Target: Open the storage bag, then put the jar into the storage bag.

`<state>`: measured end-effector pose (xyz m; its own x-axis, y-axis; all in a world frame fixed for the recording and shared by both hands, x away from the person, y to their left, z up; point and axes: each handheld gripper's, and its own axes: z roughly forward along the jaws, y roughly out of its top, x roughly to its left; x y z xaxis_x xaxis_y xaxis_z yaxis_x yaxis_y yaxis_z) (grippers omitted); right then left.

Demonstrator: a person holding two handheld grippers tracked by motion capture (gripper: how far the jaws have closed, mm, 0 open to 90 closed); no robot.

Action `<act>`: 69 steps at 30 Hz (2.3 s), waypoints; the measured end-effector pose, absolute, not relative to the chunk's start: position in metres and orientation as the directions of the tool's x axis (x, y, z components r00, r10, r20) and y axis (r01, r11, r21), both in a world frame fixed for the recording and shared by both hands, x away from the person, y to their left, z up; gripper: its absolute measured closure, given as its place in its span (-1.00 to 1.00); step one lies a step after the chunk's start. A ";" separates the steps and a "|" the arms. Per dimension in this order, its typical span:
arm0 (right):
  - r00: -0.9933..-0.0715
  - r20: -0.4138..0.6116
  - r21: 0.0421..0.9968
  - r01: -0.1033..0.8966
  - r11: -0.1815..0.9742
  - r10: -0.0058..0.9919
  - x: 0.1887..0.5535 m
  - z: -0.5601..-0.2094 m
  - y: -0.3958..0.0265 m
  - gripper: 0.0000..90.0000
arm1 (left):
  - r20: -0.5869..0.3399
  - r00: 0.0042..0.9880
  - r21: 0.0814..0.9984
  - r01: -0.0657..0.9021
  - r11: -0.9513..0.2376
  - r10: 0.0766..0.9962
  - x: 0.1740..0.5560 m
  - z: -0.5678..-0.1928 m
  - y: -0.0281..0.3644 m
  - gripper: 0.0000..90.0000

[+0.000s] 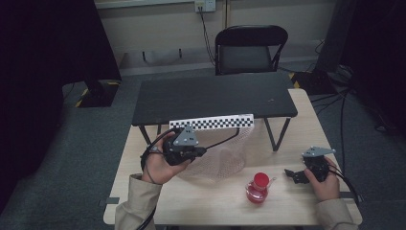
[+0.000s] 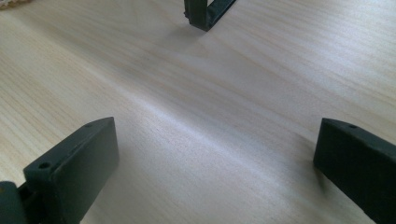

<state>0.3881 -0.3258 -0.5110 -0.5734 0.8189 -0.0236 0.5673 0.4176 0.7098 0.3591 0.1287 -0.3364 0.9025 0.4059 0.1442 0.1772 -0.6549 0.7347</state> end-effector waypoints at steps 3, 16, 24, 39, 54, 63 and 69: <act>-0.573 -0.023 0.710 0.567 0.418 0.819 0.388 -0.511 -0.326 -1.00 | 0.147 0.902 0.741 0.172 -0.650 0.406 0.358 -0.334 0.129 1.00; -0.574 -0.024 0.710 0.567 0.418 0.819 0.388 -0.511 -0.326 -1.00 | 0.158 0.907 0.754 0.144 -0.640 0.391 0.352 -0.325 0.134 1.00; -0.575 -0.024 0.710 0.566 0.419 0.818 0.388 -0.511 -0.326 -1.00 | 0.153 0.908 0.764 0.141 -0.629 0.389 0.351 -0.323 0.136 1.00; -0.600 -0.029 0.710 0.551 0.439 0.799 0.383 -0.511 -0.321 -1.00 | 0.133 0.915 0.777 0.143 -0.613 0.381 0.353 -0.324 0.140 1.00; -0.728 0.111 0.795 0.474 0.379 0.677 0.364 -0.499 -0.316 -0.92 | 0.126 0.917 0.770 0.150 -0.620 0.378 0.354 -0.325 0.139 1.00; -0.754 0.210 0.854 0.451 0.258 0.622 0.356 -0.478 -0.309 -0.92 | 0.127 0.919 0.764 0.150 -0.628 0.374 0.354 -0.326 0.139 1.00; -0.765 0.215 0.874 0.428 0.230 0.607 0.353 -0.468 -0.305 -0.93 | 0.131 0.920 0.760 0.146 -0.633 0.370 0.354 -0.327 0.138 1.00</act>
<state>0.3526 -0.3054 -0.4683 -0.7653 0.6068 0.2147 0.4276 0.2300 0.8742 0.3542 0.1384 -0.3267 0.9199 0.3696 0.1312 0.1460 -0.6332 0.7601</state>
